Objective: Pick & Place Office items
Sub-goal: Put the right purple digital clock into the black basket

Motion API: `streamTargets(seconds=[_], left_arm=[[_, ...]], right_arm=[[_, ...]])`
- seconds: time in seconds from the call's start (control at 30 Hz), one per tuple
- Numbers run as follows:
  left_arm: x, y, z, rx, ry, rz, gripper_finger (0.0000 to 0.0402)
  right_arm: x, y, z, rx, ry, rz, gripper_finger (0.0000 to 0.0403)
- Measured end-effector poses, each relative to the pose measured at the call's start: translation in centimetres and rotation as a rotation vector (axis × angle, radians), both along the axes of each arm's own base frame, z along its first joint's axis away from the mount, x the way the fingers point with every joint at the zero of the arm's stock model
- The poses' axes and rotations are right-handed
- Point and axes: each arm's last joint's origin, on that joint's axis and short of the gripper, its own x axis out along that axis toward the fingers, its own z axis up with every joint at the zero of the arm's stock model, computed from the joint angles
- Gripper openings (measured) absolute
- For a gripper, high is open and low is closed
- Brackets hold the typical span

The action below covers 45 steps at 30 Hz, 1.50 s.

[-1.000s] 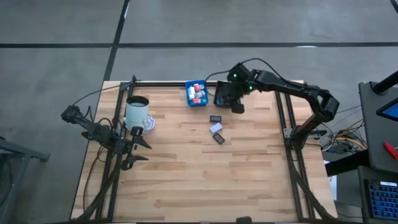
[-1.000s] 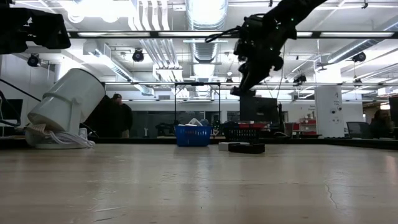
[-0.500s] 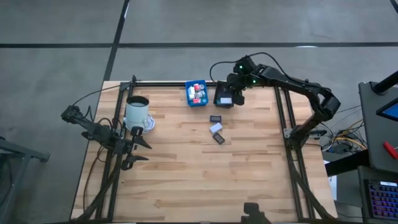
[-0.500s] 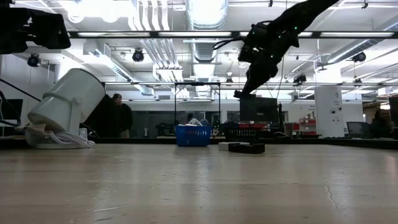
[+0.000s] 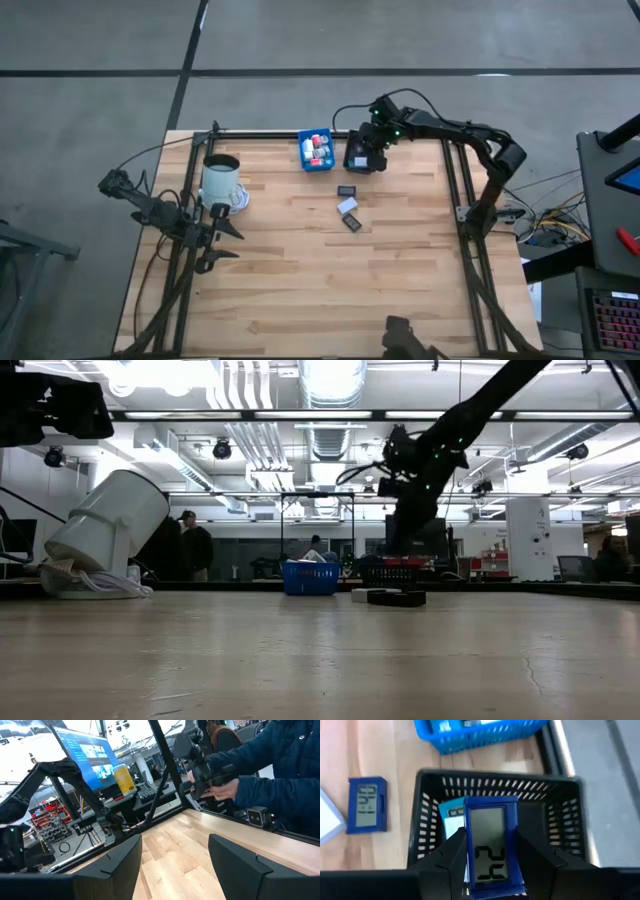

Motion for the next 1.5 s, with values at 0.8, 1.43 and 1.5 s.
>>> streamTargets(seconds=[0.8, 1.43, 1.5], left_arm=[[0.0, 0.0, 0.0, 0.0, 0.0, 0.0, 0.0234], [0.0, 0.0, 0.0, 0.0, 0.0, 0.0, 0.0234], [0.0, 0.0, 0.0, 0.0, 0.0, 0.0, 0.0234]], right_arm=[[0.6, -0.8, -3.9, 0.069, 0.078, 0.005, 0.0148], [0.6, -0.7, -4.0, 0.077, 0.079, -0.007, 0.0165], [0.6, -0.7, -4.2, 0.092, 0.081, -0.026, 0.0179]])
